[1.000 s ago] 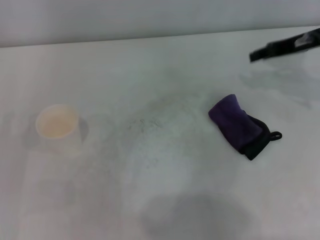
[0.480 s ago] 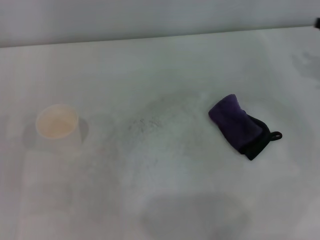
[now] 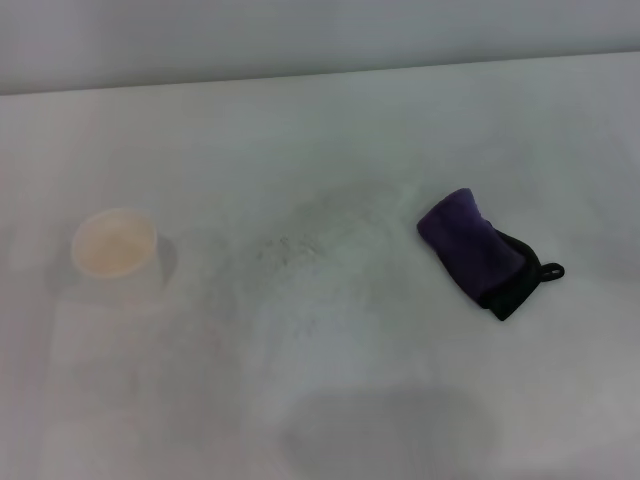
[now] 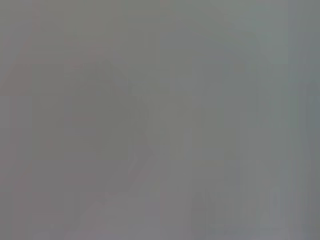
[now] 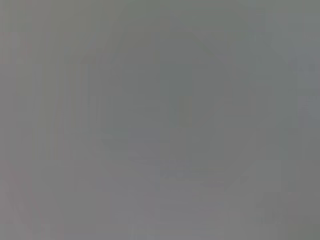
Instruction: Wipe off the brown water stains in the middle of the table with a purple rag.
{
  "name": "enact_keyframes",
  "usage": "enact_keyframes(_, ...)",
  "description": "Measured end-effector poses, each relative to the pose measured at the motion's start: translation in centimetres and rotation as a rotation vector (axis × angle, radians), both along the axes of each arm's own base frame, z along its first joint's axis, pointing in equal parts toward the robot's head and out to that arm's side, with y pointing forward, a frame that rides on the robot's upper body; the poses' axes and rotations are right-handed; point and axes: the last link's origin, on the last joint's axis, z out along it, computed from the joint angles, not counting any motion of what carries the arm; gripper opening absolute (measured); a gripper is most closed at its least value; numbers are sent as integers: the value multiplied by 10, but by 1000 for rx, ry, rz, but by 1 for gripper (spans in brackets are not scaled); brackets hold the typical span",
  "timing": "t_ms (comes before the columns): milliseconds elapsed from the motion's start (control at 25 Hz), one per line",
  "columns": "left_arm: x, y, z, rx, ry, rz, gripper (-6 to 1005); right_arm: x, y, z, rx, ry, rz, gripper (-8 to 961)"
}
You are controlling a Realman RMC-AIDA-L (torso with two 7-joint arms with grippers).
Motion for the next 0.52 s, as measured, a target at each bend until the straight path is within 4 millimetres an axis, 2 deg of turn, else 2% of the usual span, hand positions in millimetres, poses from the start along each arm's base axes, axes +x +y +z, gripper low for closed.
enact_keyframes(200,6,8,-3,-13,-23,-22,877,1,-8,-5,63,-147,0,411)
enact_keyframes(360,9,11,-4,-19,-48,-32,877,-17,-11,-22,63,-308,104,411)
enact_keyframes(520,12,17,-3,-23,-89,-40,877,-26,-11,-28,90,-326,146,411)
